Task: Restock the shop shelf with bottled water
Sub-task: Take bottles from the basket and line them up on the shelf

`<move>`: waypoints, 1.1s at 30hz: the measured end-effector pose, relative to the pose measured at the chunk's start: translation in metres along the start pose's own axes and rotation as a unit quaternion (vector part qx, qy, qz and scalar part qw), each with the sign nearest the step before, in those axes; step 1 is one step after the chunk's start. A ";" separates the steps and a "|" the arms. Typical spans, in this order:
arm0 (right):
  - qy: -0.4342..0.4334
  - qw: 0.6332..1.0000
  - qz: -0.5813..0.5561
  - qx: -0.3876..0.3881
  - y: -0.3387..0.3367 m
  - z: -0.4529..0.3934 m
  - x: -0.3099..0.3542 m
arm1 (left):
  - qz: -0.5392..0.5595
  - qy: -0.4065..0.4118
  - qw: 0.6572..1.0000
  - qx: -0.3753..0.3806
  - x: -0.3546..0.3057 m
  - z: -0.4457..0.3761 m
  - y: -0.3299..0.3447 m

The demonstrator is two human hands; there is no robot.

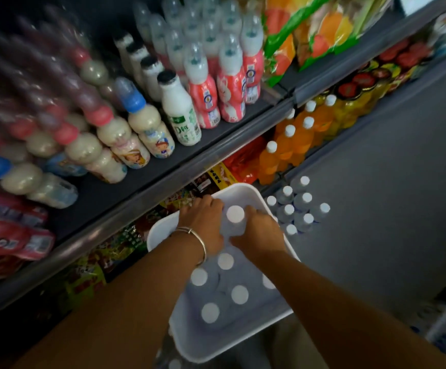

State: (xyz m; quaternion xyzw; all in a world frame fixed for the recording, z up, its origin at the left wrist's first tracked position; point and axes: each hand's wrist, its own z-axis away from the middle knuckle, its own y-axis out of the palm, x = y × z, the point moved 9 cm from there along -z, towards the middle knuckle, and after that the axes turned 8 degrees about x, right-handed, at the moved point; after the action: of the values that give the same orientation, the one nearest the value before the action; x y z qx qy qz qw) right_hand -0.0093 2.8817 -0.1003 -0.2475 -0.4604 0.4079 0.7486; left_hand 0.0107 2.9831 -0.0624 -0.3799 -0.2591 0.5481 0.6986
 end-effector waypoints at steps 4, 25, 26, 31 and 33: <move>-0.037 0.996 -0.070 -0.030 -0.077 0.033 0.031 | -0.046 0.008 0.999 0.007 -0.009 0.039 -0.064; -0.350 0.865 -0.267 -0.240 -0.632 0.347 0.303 | -0.008 0.136 0.931 -0.338 -0.086 0.419 -0.586; -0.359 0.857 -0.270 -0.254 -0.653 0.360 0.314 | 0.002 0.140 0.925 -0.354 -0.086 0.434 -0.605; -0.429 0.815 -0.287 -0.265 -0.732 0.396 0.372 | 0.012 0.132 0.900 -0.415 -0.077 0.476 -0.685; -0.458 0.800 -0.290 -0.256 -0.756 0.395 0.396 | 0.009 0.118 0.895 -0.430 -0.072 0.478 -0.710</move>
State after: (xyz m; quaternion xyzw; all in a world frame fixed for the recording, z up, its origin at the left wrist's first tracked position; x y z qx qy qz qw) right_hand 0.0246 2.7996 0.8359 -0.0693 -0.8877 0.1045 0.4429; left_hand 0.0237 2.9536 0.7957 -0.7071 -0.3819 0.3405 0.4881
